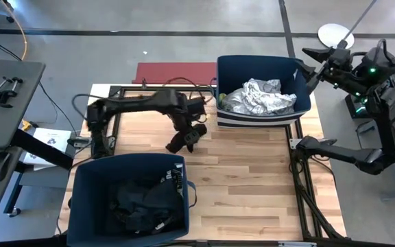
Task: Sort clothes
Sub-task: Put the black underwear shorts into the bottom blue laundry bin
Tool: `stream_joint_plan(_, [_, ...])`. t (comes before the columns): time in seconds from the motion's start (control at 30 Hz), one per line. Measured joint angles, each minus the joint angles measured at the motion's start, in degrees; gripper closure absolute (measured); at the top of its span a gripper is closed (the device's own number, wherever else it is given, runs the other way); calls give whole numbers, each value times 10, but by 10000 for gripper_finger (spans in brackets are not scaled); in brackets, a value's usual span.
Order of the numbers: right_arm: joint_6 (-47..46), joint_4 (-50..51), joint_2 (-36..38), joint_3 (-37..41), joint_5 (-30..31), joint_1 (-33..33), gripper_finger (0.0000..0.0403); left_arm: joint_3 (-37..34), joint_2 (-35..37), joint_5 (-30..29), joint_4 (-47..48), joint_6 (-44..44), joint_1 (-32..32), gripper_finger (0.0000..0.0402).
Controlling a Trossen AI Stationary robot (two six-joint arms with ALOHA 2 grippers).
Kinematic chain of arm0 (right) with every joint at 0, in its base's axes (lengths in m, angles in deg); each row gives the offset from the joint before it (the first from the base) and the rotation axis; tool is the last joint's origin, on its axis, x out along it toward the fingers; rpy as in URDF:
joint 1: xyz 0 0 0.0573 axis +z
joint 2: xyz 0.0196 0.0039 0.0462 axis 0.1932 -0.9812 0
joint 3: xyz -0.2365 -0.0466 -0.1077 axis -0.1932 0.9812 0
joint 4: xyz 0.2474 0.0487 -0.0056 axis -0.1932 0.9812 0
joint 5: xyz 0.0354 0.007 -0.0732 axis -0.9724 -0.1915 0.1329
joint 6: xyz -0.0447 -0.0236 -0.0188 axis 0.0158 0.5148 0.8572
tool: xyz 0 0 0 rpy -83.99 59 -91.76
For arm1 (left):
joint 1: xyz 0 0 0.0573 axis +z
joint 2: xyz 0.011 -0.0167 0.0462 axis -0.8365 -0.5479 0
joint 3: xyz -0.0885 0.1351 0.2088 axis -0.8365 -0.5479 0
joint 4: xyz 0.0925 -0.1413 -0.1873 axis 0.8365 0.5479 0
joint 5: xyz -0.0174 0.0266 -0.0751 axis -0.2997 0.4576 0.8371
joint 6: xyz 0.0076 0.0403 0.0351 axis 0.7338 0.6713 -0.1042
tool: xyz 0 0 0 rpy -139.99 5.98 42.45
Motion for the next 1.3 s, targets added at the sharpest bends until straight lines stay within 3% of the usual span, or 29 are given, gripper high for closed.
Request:
stream_joint_plan(0.13, [0,-5,-14,0,0,0,187,66,85,9,3,10,-27,400])
stream_joint_plan(0.23, [2,-20,-27,0,-5,0,187,150,118,-27,-4,-18,-52,400])
stream_joint_plan(0.4, [19,-80,-50,0,-33,0,187,304,120,-112,-82,-32,-119,401])
stream_joint_plan(0.53, [20,-134,-70,0,-55,0,187,374,106,-129,-124,-19,-181,401])
stream_joint_plan(0.63, [20,-159,-85,0,-63,0,187,364,99,-100,-106,-100,-226,401])
stream_joint_plan(0.83, [31,-190,-125,0,-94,0,187,365,78,-35,15,-412,-332,401])
stream_joint_plan(1.0, [27,-198,-151,0,-114,0,187,363,48,-20,159,-606,-430,401])
stream_joint_plan(1.07, [24,-198,-157,0,-126,0,187,363,37,-21,217,-634,-458,401])
stream_joint_plan(1.13, [16,-198,-158,0,-129,0,187,337,34,-22,201,-620,-476,401])
stream_joint_plan(1.3, [14,-198,-150,0,-129,0,187,205,34,7,187,-637,-486,401])
